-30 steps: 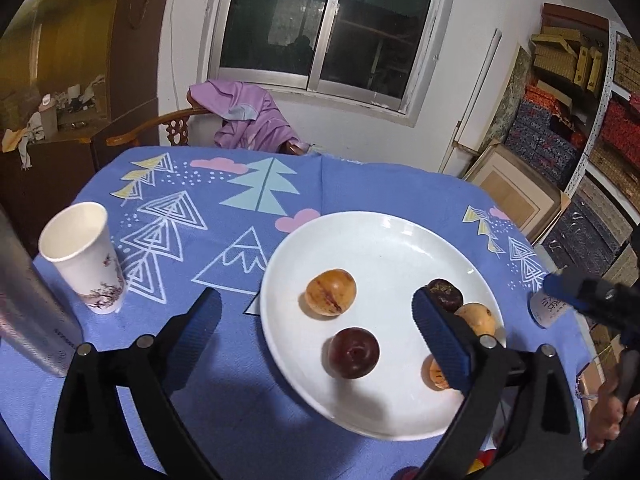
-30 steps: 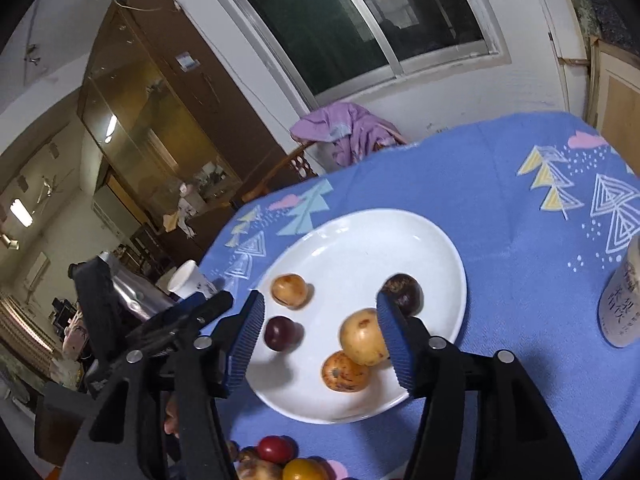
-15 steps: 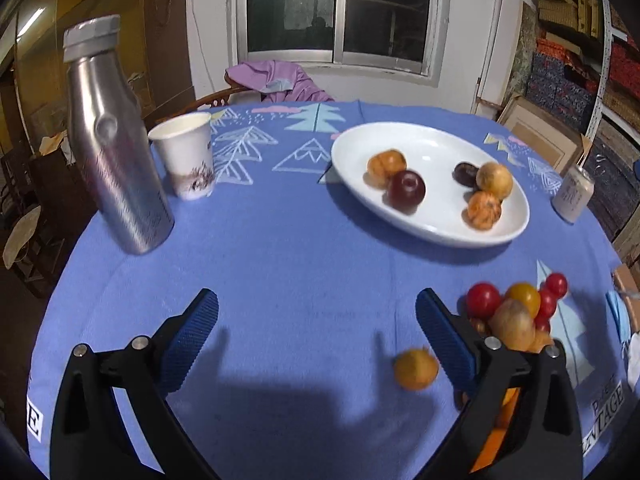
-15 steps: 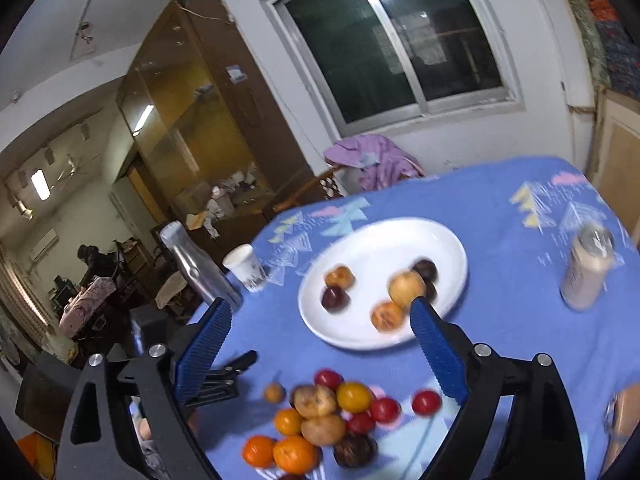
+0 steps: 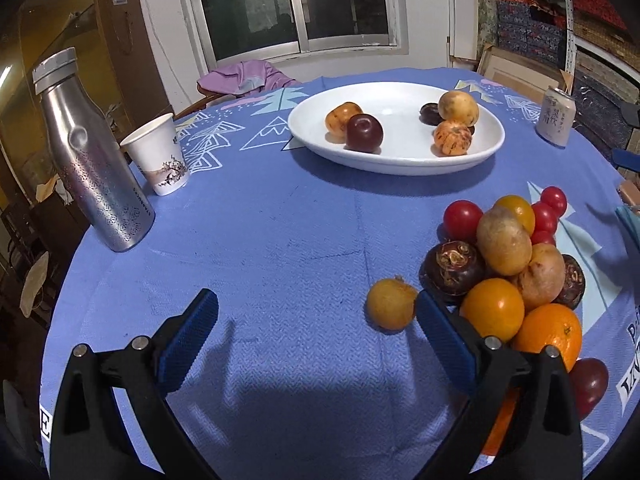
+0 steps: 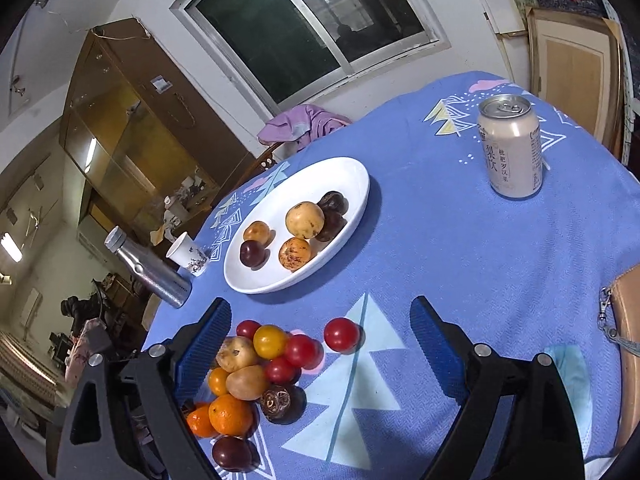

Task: Organize fruits
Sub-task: 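Move the open left tool to a small yellow-brown round fruit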

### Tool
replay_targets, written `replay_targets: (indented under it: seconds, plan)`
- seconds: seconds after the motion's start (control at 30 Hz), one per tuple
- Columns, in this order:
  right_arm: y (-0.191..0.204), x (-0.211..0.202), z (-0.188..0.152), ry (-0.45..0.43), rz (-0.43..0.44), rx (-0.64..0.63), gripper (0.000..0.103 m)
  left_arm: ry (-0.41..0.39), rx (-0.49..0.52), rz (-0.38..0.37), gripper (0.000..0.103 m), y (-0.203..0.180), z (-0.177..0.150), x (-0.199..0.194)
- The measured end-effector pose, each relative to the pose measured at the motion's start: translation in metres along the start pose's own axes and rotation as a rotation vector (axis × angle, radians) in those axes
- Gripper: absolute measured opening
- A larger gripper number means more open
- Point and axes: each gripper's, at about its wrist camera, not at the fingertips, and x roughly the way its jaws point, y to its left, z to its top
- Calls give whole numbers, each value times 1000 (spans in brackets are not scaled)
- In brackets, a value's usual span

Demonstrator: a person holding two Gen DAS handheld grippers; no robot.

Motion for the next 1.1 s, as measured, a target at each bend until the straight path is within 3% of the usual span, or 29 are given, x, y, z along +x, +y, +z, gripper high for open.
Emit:
replay_targets:
  seconds: [0.13, 0.3, 0.6, 0.83, 0.87, 0.97, 1.1]
  plan:
    - [4, 3, -1, 9, -9, -6, 92, 2, 45, -84, 97, -10, -1, -1]
    - [2, 1, 0, -1, -16, -1, 92, 3, 43, -76, 97, -11, 0, 1]
    - [-3, 0, 1, 1, -16, 15, 92, 1, -52, 88, 96, 36, 1, 2]
    - [-3, 0, 0, 1, -14, 12, 92, -21, 36, -28, 97, 9, 0, -2]
    - [-3, -1, 0, 1, -15, 7, 92, -18, 46, -46, 95, 5, -1, -1]
    - [-1, -1, 0, 1, -18, -4, 92, -7, 45, -154, 69, 1, -1, -2]
    - [-2, -1, 0, 5, -17, 0, 92, 36, 60, -269, 51, -7, -5, 4]
